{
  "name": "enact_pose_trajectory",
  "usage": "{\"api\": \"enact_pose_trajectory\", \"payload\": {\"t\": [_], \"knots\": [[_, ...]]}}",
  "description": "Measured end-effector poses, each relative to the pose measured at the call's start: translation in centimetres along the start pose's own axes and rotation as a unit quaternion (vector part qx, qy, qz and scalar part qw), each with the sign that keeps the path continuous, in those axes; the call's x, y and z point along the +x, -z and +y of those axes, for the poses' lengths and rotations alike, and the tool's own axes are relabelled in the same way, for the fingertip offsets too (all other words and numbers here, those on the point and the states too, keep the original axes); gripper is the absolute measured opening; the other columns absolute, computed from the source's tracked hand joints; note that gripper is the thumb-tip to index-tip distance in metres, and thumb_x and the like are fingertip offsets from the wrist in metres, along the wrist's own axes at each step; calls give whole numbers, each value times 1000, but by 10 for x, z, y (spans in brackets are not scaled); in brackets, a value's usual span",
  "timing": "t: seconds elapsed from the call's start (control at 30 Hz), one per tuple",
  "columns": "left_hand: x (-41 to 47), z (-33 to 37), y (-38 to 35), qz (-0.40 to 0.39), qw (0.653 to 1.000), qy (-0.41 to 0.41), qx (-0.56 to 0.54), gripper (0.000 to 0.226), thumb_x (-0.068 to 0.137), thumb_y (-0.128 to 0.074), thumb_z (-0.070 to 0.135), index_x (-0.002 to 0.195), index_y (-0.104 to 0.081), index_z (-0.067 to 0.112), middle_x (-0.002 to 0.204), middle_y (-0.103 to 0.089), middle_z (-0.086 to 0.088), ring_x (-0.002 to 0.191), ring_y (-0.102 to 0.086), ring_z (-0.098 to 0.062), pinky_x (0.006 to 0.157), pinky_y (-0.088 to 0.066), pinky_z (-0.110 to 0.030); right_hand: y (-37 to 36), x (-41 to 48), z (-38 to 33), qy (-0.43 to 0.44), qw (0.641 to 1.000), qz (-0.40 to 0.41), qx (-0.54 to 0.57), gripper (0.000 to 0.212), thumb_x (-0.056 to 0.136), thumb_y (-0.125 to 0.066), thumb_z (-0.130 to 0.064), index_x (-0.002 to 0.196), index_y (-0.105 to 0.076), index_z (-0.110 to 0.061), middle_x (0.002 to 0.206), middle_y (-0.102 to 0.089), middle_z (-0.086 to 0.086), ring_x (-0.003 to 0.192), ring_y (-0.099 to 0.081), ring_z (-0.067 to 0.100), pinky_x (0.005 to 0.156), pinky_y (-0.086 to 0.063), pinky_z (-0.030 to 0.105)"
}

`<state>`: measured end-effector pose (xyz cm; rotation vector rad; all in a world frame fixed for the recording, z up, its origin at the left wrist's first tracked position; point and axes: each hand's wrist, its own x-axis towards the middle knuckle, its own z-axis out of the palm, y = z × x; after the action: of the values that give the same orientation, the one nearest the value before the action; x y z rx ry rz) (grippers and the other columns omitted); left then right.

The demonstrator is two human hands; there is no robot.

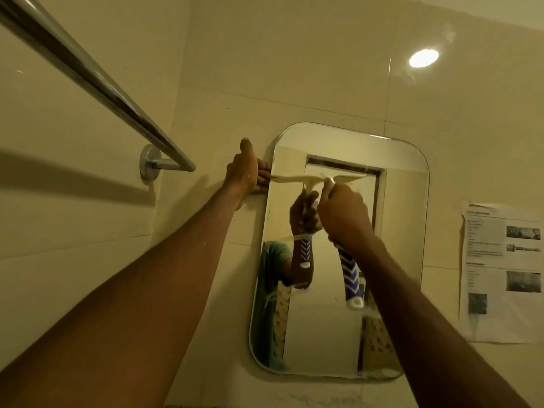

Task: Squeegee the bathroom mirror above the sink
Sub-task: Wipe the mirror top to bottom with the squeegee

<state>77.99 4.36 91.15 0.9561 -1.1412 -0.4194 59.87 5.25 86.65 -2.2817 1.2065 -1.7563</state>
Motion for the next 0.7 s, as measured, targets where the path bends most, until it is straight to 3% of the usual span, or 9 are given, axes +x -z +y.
{"api": "enact_pose_trajectory", "payload": {"t": [0.1, 0.27, 0.37, 0.5, 0.6, 0.7], "knots": [[2, 0, 1, -9, 1000, -9, 15, 76, 99, -14, 52, 95, -69, 0, 85, -72, -17, 77, -70, -29, 73, -59, -39, -25, -46, 23, 13, 999, -42, -18, 22, 101, -42, -34, 93, -54, -17, 71, -61, -2, 54, -57, 8, 49, -49, 18], [-3, -2, -2, 15, 995, -56, 80, 39, 95, -56, 35, 94, -71, -1, 91, -74, -17, 80, -73, -28, 75, -62, -39, -25, -89, 30, -24, 990, -128, -61, 25, 101, -38, -37, 91, -54, -20, 72, -58, -5, 58, -55, 6, 49, -44, 14], [-2, -6, -2, 29, 992, -77, 100, 26, 93, -63, 26, 98, -72, 2, 95, -74, -18, 81, -73, -27, 78, -62, -40, 1, -45, 6, -13, 997, -70, -22, 34, 102, -36, -35, 73, -48, -25, 66, -55, -4, 49, -50, 5, 43, -40, 14], [-1, -6, -2, 33, 990, -85, 108, 24, 92, -64, 23, 100, -72, 2, 96, -74, -17, 82, -73, -27, 78, -62, -41, 24, 34, -8, 16, 999, 44, -3, 42, 104, -30, -34, 70, -49, -18, 58, -51, -1, 42, -47, 7, 39, -40, 16], [-2, -7, -3, 37, 987, -99, 120, 23, 93, -63, 23, 97, -72, 3, 93, -74, -17, 79, -73, -28, 76, -62, -40, 9, 25, 11, 5, 999, 35, 2, 40, 104, -30, -35, 78, -52, -15, 61, -55, -1, 41, -50, 6, 37, -40, 13], [-1, -10, -5, 52, 982, -110, 143, 25, 93, -62, 25, 89, -73, 2, 90, -74, -16, 79, -73, -30, 76, -62, -41, -21, -41, 47, -23, 1000, 2, -4, 31, 101, -36, -38, 89, -55, -18, 72, -65, 0, 53, -60, 7, 44, -44, 13]]}}
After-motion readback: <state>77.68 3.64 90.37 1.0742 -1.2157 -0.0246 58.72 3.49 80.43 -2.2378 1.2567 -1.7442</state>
